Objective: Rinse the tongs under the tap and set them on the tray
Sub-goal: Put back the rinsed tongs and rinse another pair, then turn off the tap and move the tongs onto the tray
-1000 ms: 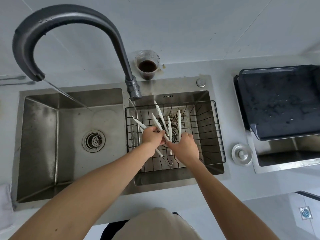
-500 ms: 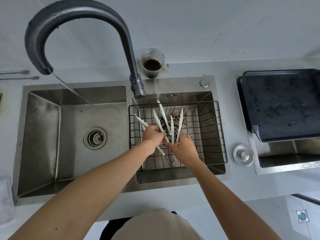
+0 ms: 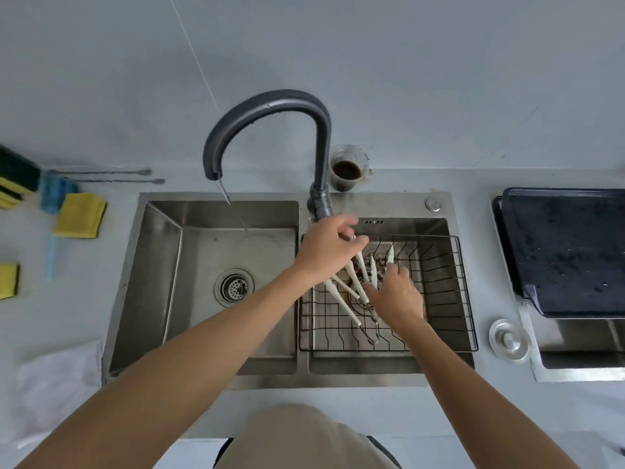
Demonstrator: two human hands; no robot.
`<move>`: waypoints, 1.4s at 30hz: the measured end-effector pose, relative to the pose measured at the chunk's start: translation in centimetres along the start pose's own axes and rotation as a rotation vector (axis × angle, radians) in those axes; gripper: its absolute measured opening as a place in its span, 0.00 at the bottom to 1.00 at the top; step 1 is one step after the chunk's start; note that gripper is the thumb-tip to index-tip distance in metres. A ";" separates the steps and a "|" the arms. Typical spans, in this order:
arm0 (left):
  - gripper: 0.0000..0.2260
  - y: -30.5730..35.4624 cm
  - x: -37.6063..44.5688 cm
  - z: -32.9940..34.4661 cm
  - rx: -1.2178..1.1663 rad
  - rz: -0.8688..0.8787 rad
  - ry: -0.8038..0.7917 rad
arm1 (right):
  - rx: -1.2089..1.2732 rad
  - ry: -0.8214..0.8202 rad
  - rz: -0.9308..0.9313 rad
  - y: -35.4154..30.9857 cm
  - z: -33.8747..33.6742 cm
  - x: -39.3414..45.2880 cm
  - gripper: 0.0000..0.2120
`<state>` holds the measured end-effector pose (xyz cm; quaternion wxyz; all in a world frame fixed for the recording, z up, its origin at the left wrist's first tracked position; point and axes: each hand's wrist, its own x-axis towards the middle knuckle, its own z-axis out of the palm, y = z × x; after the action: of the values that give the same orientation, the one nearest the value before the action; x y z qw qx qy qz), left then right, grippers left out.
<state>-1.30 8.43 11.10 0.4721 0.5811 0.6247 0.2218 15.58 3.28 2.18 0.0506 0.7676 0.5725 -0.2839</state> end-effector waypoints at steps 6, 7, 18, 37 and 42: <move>0.21 7.9 -1.8 -9.6 0.278 0.490 0.258 | 0.130 0.096 -0.266 -6.2 -2.8 0.3 0.32; 0.21 8.9 -2.0 -11.0 0.321 0.541 0.314 | 0.130 0.107 -0.290 -7.3 -3.3 0.4 0.32; 0.14 7.9 -1.5 -19.1 0.552 0.460 0.572 | 0.076 0.211 -0.406 -13.5 -4.9 2.0 0.11; 0.09 7.1 -1.4 -20.8 0.379 0.429 0.425 | 0.109 0.250 -0.370 -14.1 -5.4 3.9 0.10; 0.09 6.8 -1.4 -20.7 0.351 0.428 0.435 | 0.084 0.281 -0.311 -14.6 -5.5 3.9 0.10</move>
<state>-15.48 14.26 26.57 0.1637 0.7101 0.6035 0.3236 5.12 13.76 8.49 -0.1064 0.7034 0.6731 -0.2021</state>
